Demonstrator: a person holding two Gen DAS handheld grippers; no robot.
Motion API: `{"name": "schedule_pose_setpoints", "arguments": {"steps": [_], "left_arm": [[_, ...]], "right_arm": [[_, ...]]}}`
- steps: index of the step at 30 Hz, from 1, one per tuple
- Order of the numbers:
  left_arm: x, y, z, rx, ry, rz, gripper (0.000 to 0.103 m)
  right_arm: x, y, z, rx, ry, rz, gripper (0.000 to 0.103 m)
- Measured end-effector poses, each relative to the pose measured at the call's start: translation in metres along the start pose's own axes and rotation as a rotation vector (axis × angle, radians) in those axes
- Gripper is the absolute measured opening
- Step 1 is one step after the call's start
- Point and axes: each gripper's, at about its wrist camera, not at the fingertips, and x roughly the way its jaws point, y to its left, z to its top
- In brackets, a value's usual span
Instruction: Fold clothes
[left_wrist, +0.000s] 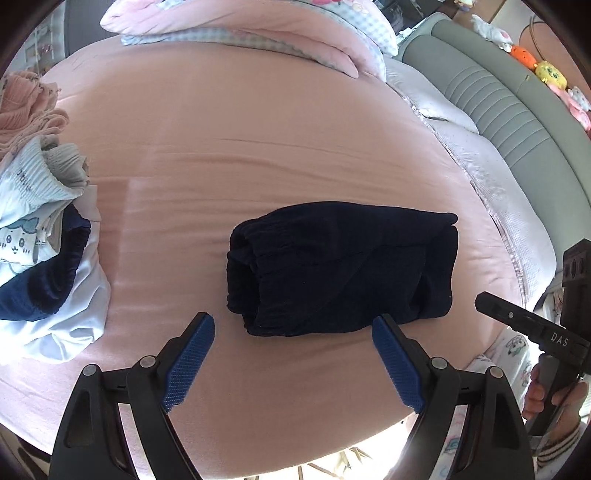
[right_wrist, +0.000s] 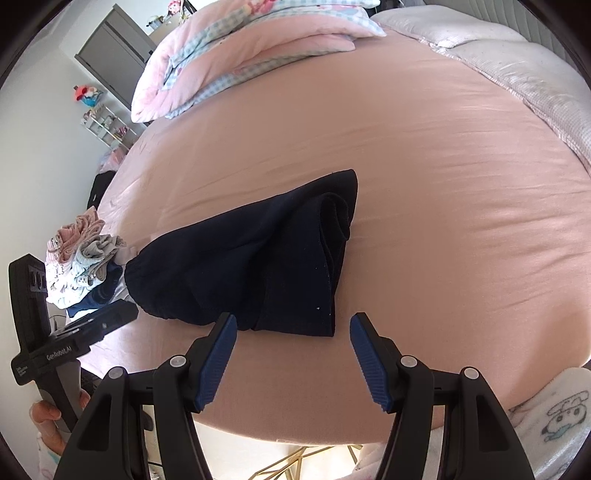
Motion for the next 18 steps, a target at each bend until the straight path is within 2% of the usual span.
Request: {"name": "schedule_pose_setpoints", "arguments": {"steps": [6, 11, 14, 18], "left_arm": [[0.008, 0.010, 0.005, -0.071, -0.006, -0.051, 0.087], [0.016, -0.003, 0.013, -0.004, 0.005, 0.008, 0.087], [0.019, -0.008, 0.015, 0.021, 0.004, 0.037, 0.087], [0.022, -0.005, 0.022, -0.039, -0.006, 0.022, 0.087]], "right_arm": [[0.011, -0.001, 0.011, 0.001, -0.011, -0.010, 0.063], [0.023, 0.001, 0.013, -0.024, -0.012, -0.084, 0.063], [0.032, -0.001, 0.012, -0.012, 0.008, -0.070, 0.063], [0.039, -0.003, 0.013, -0.012, 0.021, -0.082, 0.063]]}}
